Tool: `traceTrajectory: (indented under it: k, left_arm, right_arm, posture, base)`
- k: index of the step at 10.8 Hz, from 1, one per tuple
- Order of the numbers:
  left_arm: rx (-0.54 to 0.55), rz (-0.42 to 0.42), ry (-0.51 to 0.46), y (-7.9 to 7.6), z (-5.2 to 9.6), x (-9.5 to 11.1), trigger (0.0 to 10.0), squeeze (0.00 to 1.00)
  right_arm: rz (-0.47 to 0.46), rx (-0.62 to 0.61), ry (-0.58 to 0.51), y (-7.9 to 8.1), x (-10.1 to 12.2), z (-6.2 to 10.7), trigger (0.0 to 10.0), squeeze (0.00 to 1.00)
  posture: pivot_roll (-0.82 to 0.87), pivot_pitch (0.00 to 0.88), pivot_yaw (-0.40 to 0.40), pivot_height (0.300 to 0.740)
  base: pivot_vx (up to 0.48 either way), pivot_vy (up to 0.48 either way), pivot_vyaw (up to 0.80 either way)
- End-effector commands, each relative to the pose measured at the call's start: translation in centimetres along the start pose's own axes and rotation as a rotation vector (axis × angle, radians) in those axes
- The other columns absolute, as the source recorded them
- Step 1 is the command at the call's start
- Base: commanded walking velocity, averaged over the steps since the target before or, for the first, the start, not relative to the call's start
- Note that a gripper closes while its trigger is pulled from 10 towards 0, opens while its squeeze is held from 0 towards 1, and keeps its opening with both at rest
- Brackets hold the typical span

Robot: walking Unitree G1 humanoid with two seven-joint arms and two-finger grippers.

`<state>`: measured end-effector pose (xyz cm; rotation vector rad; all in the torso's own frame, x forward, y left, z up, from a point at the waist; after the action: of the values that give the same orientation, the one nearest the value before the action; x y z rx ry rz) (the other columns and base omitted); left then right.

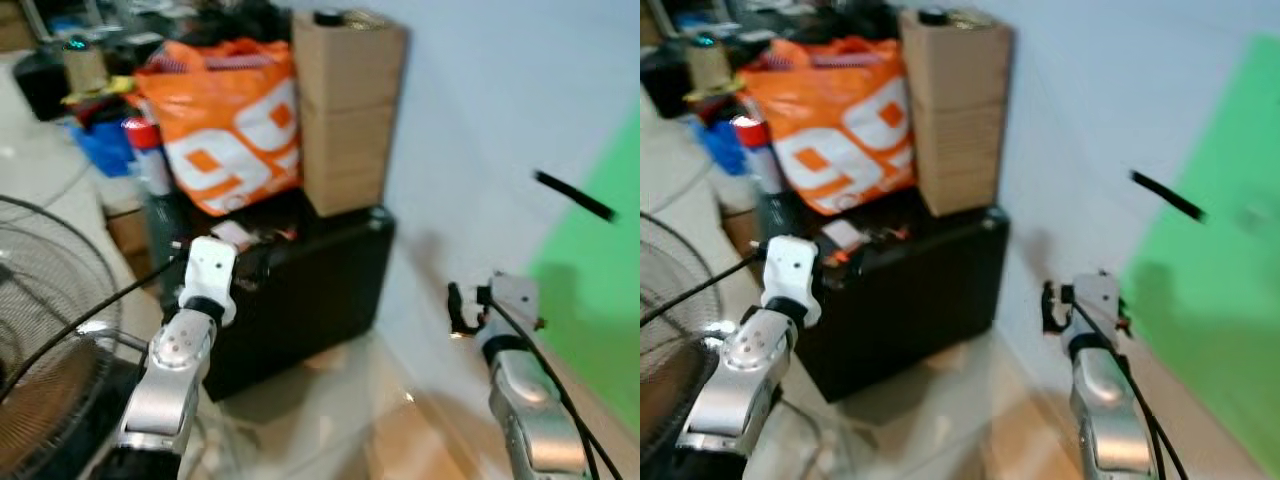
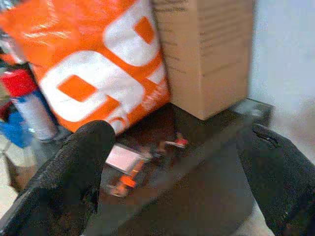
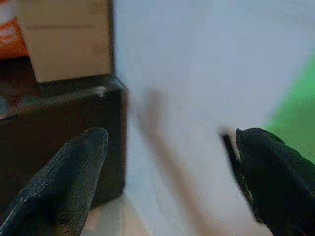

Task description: Hang keys on a hook

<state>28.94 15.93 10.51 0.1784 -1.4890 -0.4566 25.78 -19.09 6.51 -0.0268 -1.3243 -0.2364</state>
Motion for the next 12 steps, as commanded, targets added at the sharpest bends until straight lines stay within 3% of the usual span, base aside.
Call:
traceTrajectory:
  k: [1, 12]
  left_arm:
    - [0.013, -0.016, 0.006, 0.68, 0.04, -0.19, 10.0, 0.67]
    - [0.024, -0.022, 0.007, 1.02, -0.09, -0.29, 10.0, 0.67]
  right_arm:
    - [-0.008, 0.019, -0.007, 0.71, 0.15, -0.05, 10.0, 1.0]
    - [-0.002, 0.039, -0.009, 1.13, 0.28, -0.6, 10.0, 1.0]
  posture:
    - [0.0, 0.0, 0.008, 0.74]
    - [0.01, 0.0, -0.005, 0.74]
  base:
    - [0.371, 0.0, 0.0]
    - [0.371, 0.0, 0.0]
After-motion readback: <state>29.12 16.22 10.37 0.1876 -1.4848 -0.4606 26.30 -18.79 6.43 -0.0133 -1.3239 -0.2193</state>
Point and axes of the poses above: a point about 5 cm out from each wrist's last joint towards the gripper, its own z axis pointing back from the gripper into the wrist, its own x axis along the axis of the wrist's last joint, y = z × x, the point moved 1 cm from there along -z, pointing out of the wrist towards the gripper, and after that the axes turned 12 degrees about -z, right-handed, at the moved point
